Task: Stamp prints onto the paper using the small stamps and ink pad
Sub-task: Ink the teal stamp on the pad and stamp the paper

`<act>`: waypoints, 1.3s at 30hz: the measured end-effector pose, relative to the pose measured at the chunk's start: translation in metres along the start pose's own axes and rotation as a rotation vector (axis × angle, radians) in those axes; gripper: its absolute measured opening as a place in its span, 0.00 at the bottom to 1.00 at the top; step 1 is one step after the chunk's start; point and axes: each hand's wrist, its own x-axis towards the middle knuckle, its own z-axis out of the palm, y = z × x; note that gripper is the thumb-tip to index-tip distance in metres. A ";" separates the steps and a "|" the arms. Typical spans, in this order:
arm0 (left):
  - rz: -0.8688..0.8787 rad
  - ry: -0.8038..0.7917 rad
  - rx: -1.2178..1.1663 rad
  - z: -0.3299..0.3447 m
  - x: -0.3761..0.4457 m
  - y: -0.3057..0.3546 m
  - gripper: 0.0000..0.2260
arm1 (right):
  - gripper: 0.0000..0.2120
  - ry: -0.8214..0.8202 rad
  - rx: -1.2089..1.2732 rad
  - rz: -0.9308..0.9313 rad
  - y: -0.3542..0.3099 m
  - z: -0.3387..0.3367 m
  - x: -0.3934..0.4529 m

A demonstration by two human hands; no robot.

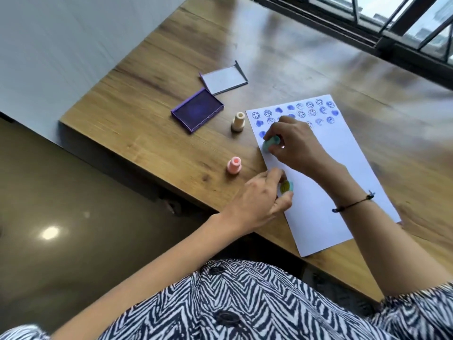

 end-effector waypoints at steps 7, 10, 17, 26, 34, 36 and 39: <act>-0.060 -0.027 -0.008 -0.002 0.001 -0.003 0.14 | 0.08 -0.037 -0.086 -0.005 -0.003 0.005 0.004; -0.073 -0.041 -0.012 -0.002 0.001 -0.005 0.14 | 0.09 -0.096 -0.125 0.001 -0.008 0.003 0.010; -0.090 -0.064 -0.027 -0.002 0.002 -0.005 0.15 | 0.09 -0.122 -0.165 -0.033 -0.010 0.003 0.017; -0.101 -0.080 -0.020 -0.005 0.005 -0.006 0.14 | 0.08 -0.114 -0.144 -0.041 -0.010 0.004 0.018; -0.103 -0.068 0.008 -0.006 0.006 -0.003 0.13 | 0.11 0.081 0.628 0.372 0.024 -0.036 0.000; -0.106 -0.072 -0.005 -0.006 0.006 -0.003 0.13 | 0.13 0.083 0.730 0.379 0.026 -0.037 -0.004; -0.108 -0.067 -0.019 -0.006 0.006 -0.003 0.13 | 0.14 0.067 0.786 0.381 0.026 -0.034 -0.008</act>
